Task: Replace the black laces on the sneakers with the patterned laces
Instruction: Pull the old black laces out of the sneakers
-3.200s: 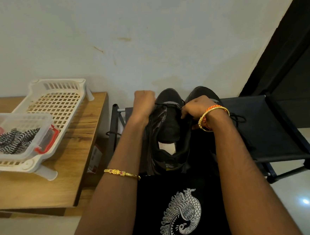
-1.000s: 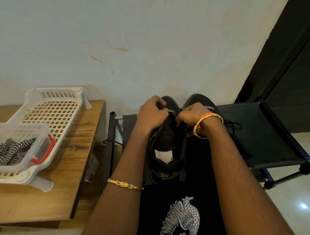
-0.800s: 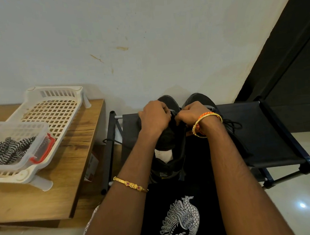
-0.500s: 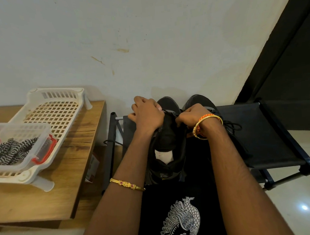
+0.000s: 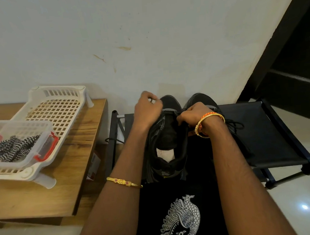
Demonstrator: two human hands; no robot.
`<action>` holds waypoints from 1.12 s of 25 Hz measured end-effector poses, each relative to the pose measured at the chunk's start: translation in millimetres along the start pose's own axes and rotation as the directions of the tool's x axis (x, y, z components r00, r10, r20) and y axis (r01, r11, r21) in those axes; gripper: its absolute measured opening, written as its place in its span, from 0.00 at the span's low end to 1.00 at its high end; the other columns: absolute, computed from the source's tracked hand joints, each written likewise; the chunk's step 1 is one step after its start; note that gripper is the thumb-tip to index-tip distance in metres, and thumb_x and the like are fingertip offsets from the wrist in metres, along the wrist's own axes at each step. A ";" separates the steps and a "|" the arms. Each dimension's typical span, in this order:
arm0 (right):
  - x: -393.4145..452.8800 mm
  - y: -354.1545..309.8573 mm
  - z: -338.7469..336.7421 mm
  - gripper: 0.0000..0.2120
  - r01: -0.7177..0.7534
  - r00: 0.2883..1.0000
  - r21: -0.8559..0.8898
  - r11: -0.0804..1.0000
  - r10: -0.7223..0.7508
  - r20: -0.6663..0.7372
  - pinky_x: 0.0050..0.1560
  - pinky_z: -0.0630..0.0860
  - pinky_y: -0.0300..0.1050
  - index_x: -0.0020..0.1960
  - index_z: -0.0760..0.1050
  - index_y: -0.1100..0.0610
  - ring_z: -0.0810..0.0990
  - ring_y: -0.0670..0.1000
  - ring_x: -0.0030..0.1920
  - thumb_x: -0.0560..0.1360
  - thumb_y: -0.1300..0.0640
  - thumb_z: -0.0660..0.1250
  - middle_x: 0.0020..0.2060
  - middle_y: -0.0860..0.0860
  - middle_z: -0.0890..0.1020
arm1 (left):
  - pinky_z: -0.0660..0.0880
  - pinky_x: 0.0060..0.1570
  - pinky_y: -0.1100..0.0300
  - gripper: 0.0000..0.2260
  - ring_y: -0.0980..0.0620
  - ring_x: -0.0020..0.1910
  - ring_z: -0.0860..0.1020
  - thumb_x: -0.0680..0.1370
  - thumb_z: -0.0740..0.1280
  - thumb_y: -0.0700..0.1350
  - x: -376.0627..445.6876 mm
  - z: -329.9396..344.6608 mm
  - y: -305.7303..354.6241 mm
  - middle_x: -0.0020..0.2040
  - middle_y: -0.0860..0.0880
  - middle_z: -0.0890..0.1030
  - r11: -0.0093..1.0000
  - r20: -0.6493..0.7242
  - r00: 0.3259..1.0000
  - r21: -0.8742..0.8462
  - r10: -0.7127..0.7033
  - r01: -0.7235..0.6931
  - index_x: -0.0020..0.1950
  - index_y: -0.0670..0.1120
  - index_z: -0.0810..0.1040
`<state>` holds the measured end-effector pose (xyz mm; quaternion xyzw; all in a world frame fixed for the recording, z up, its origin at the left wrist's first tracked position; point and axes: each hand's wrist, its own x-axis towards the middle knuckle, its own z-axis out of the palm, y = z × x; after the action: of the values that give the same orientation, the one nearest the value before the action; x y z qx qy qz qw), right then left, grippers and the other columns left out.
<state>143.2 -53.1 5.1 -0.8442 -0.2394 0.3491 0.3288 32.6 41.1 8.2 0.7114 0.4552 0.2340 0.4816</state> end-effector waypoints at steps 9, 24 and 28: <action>3.3 -0.6 2.0 0.14 0.025 1.000 -0.046 0.999 -0.025 -0.007 0.47 0.81 0.61 0.47 0.79 0.68 0.82 0.61 0.48 0.65 0.60 0.70 0.40 0.61 0.79 | 0.68 0.61 0.45 0.04 0.45 0.59 0.73 0.76 0.68 0.47 3.2 31.4 -8.4 0.58 0.46 0.76 0.868 0.012 0.992 0.482 0.126 -0.116 0.47 0.52 0.83; 1.9 -1.1 1.4 0.12 0.017 1.000 -0.070 0.997 -0.018 -0.007 0.47 0.81 0.60 0.46 0.80 0.67 0.81 0.60 0.47 0.66 0.61 0.70 0.44 0.61 0.81 | 0.69 0.57 0.52 0.22 0.44 0.62 0.68 0.74 0.61 0.41 2.0 -10.3 -2.6 0.68 0.43 0.64 0.976 -0.211 0.957 0.053 -0.198 0.213 0.68 0.45 0.64; 0.8 -2.2 0.3 0.13 0.019 1.000 -0.069 0.997 -0.018 0.005 0.46 0.81 0.61 0.46 0.80 0.67 0.82 0.61 0.48 0.65 0.60 0.69 0.41 0.62 0.81 | 0.57 0.67 0.44 0.14 0.46 0.67 0.62 0.73 0.67 0.47 -9.4 15.1 0.3 0.65 0.47 0.64 0.872 0.061 0.993 0.474 0.102 -0.119 0.58 0.56 0.75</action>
<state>143.1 -51.1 6.2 -0.8520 -0.2599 0.3395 0.3021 39.9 25.7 3.0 0.8367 0.4492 0.1294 0.2853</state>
